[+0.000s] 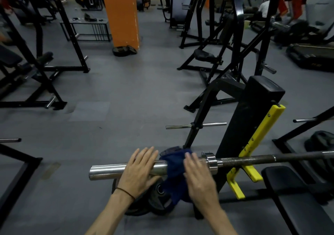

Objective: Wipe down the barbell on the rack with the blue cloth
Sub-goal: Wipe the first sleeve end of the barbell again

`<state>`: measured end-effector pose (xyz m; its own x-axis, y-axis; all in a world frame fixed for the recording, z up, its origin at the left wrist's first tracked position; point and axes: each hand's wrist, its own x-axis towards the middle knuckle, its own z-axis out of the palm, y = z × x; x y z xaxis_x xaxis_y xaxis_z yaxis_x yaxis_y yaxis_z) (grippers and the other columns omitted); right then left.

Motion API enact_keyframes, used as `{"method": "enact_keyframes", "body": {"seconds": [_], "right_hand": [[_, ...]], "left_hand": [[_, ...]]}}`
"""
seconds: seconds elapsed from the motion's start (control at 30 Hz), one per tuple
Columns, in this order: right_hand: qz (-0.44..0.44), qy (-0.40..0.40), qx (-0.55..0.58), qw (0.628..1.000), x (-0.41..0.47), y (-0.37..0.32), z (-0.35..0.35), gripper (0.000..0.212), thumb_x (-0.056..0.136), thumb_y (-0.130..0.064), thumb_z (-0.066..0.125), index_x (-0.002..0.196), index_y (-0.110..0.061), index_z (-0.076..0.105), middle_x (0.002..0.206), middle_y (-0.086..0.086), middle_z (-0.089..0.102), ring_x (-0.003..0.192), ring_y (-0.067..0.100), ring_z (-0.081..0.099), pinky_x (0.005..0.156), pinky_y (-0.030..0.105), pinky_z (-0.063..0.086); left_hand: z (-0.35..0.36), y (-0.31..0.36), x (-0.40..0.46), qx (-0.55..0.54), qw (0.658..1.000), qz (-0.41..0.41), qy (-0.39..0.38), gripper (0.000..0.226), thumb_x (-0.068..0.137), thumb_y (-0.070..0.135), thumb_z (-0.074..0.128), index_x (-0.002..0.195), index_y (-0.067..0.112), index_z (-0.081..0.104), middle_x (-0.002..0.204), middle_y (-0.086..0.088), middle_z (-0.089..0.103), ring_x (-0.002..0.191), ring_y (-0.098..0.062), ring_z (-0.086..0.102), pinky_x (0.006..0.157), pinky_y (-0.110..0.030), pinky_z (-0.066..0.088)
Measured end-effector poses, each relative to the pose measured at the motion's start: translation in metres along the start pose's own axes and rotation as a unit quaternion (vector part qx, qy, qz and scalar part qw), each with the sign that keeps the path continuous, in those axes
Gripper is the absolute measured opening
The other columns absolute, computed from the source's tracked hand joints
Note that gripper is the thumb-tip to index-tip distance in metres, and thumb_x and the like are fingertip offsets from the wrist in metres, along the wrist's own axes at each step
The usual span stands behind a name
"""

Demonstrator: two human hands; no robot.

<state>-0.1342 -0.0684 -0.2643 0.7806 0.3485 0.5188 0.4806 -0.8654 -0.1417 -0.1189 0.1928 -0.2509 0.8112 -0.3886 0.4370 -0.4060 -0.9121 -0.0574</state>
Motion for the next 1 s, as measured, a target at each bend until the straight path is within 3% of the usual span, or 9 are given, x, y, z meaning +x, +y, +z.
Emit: {"method": "enact_keyframes", "body": {"seconds": [0.13,0.33,0.43,0.53,0.67,0.73,0.83,0.93,1.0], "right_hand": [[0.117,0.036,-0.003,0.992,-0.001,-0.007,-0.004,0.045,0.109,-0.026,0.032,0.143,-0.005,0.053,0.156,0.012,0.043,0.151,0.029,0.031,0.126,0.048,0.017],[-0.123,-0.031,0.026,0.992,-0.019,-0.043,0.006,0.043,0.101,-0.019,0.054,0.143,-0.008,0.054,0.159,0.007,0.041,0.151,0.02,0.031,0.121,0.04,0.031],[-0.016,-0.011,-0.019,1.0,-0.026,-0.005,-0.002,0.045,0.102,-0.018,0.05,0.146,-0.007,0.051,0.161,0.008,0.038,0.151,0.026,0.031,0.118,0.05,0.032],[0.147,0.035,0.002,0.989,-0.022,-0.019,0.0,0.045,0.105,-0.024,0.04,0.143,-0.004,0.051,0.159,0.013,0.039,0.15,0.03,0.032,0.125,0.048,0.02],[-0.023,-0.025,0.041,0.999,-0.022,-0.059,0.01,0.045,0.104,-0.023,0.044,0.146,-0.007,0.048,0.16,0.012,0.038,0.152,0.025,0.03,0.123,0.042,0.028],[-0.045,-0.024,0.048,0.998,-0.021,-0.031,-0.001,0.044,0.102,-0.021,0.049,0.144,-0.007,0.053,0.158,0.01,0.042,0.15,0.02,0.034,0.118,0.043,0.037],[0.039,0.001,0.009,0.999,-0.017,0.004,-0.014,0.042,0.103,-0.022,0.047,0.142,-0.008,0.055,0.156,0.008,0.045,0.147,0.021,0.04,0.117,0.048,0.036],[0.124,-0.009,-0.002,0.992,0.005,-0.027,-0.008,0.049,0.104,-0.032,0.041,0.145,-0.006,0.051,0.154,0.009,0.045,0.144,0.025,0.044,0.118,0.048,0.029],[0.096,-0.027,0.023,0.995,0.018,-0.068,0.005,0.055,0.102,-0.036,0.043,0.146,-0.003,0.049,0.155,0.015,0.045,0.145,0.029,0.041,0.117,0.047,0.028]], "left_hand": [[0.006,0.019,-0.024,-0.028,0.997,-0.062,0.047,0.064,0.097,0.047,0.049,0.147,0.007,0.046,0.154,-0.014,0.045,0.141,-0.032,0.044,0.116,-0.053,0.032],[0.015,0.014,-0.025,-0.019,0.997,-0.053,0.061,0.066,0.089,0.044,0.051,0.144,0.008,0.044,0.143,-0.013,0.055,0.125,-0.029,0.056,0.115,-0.043,0.03],[0.019,0.012,-0.026,-0.01,0.995,-0.053,0.083,0.062,0.09,0.046,0.053,0.14,0.01,0.048,0.132,-0.011,0.062,0.121,-0.027,0.053,0.116,-0.042,0.028],[0.024,0.016,-0.024,0.005,0.993,-0.071,0.09,0.055,0.089,0.046,0.055,0.133,0.012,0.051,0.124,-0.009,0.064,0.115,-0.027,0.054,0.111,-0.045,0.035],[0.027,0.012,-0.022,0.008,0.992,-0.059,0.114,0.049,0.089,0.046,0.057,0.126,0.013,0.056,0.12,-0.008,0.065,0.108,-0.027,0.06,0.104,-0.044,0.04],[0.026,0.005,-0.018,0.018,0.992,-0.038,0.118,0.051,0.093,0.054,0.056,0.12,0.012,0.063,0.114,-0.007,0.067,0.101,-0.025,0.063,0.097,-0.041,0.043],[0.014,-0.001,-0.003,0.018,0.995,-0.019,0.091,0.057,0.096,0.068,0.046,0.099,0.016,0.07,0.087,0.0,0.067,0.075,-0.021,0.063,0.072,-0.034,0.047],[0.003,0.0,0.017,0.012,0.995,-0.083,0.061,0.059,0.106,0.055,0.026,0.073,0.022,0.063,0.06,0.001,0.061,0.048,-0.025,0.058,0.044,-0.033,0.042],[-0.006,0.0,0.028,0.017,0.993,-0.102,0.051,0.05,0.1,0.039,0.036,0.062,0.019,0.06,0.047,-0.003,0.057,0.036,-0.03,0.054,0.033,-0.029,0.037]]}}
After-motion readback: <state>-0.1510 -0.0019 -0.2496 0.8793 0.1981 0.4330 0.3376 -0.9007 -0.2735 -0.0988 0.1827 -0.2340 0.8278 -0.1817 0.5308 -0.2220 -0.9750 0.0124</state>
